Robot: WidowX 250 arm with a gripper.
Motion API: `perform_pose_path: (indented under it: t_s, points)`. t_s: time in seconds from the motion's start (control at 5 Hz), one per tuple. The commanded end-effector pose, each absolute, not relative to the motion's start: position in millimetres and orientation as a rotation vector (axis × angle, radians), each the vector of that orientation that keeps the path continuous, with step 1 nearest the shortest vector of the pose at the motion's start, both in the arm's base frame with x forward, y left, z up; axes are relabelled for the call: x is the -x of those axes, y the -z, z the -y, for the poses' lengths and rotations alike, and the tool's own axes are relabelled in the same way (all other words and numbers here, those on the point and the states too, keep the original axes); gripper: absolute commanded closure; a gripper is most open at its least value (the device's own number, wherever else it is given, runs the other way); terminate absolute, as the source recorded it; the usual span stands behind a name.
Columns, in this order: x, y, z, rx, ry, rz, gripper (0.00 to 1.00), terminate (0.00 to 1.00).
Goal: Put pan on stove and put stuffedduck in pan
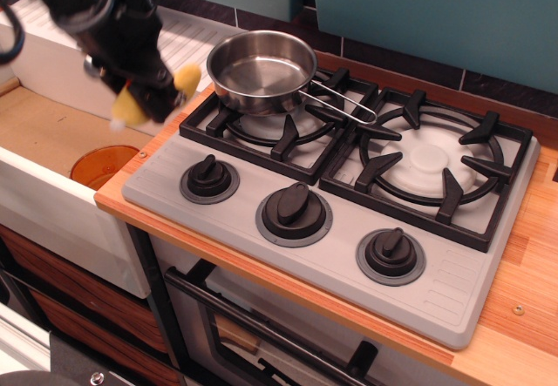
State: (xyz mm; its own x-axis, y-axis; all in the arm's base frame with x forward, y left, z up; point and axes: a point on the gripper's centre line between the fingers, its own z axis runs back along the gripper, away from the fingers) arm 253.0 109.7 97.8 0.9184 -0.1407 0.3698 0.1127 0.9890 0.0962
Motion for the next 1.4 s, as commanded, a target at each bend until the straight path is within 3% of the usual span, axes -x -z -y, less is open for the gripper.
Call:
perform_pose_path:
  t_s: [0.0, 0.4, 0.8, 1.0, 1.2]
  points:
    - [-293.1, -136.1, -106.8, -0.135, 0.151, 0.421, 1.00, 0.00]
    - [-337.8, -139.8, -101.5, -0.125, 0.165, 0.426, 1.00, 0.00]
    - [-358.7, -133.4, -90.1, -0.124, 0.162, 0.448, 1.00, 0.00]
    - [-361.6, -133.8, -88.7, -0.122, 0.176, 0.463, 0.00, 0.00]
    - [-361.6, -135.0, -87.6, -0.119, 0.177, 0.462, 0.00, 0.00]
